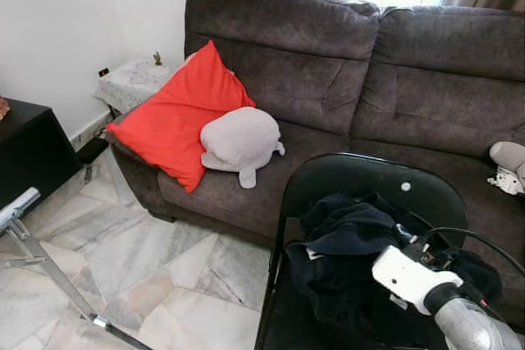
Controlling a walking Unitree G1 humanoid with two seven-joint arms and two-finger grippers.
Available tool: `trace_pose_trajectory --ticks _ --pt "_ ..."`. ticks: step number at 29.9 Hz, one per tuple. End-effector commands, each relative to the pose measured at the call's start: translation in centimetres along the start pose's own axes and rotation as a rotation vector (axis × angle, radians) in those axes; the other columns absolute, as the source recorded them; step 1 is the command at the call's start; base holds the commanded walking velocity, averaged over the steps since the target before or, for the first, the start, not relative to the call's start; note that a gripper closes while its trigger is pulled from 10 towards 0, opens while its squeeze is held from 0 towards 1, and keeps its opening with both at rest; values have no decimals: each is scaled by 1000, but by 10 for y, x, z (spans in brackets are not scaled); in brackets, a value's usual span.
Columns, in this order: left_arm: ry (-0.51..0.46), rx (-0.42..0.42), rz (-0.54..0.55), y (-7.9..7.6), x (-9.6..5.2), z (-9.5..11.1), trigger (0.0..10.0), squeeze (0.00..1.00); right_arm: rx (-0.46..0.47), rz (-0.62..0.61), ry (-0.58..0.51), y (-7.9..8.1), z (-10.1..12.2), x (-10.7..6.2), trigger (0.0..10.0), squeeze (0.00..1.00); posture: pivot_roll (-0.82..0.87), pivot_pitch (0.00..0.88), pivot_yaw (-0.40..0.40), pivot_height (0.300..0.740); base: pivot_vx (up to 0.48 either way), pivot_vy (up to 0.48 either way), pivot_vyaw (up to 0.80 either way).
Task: Hang hanger
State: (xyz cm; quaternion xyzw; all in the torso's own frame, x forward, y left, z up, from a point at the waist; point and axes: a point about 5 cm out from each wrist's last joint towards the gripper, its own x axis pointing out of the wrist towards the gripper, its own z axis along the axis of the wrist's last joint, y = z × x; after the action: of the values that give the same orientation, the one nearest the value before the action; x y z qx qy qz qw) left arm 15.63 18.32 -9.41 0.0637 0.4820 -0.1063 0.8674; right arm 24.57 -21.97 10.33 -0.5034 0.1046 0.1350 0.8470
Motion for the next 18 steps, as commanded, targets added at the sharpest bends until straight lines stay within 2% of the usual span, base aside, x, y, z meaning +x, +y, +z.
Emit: trace_pose_trajectory --ticks 1,8,12,18 --pt "36 4 -4 -1 -1 -9 10000 0 -16 19 -10 3 0 2 10000 0 -123 35 18 740 0 0 0" --pt "36 1 -1 -1 -1 -8 10000 0 -61 -28 -31 -6 1 11 10000 0 -116 35 17 740 0 0 0" --pt "35 -1 0 -1 -1 -8 10000 0 -56 -52 -59 -10 5 13 10000 0 -115 35 16 740 0 0 0" --pt "35 -1 -1 -1 -1 -9 10000 0 -48 2 -96 1 9 13 10000 0 -114 36 16 740 0 0 0"
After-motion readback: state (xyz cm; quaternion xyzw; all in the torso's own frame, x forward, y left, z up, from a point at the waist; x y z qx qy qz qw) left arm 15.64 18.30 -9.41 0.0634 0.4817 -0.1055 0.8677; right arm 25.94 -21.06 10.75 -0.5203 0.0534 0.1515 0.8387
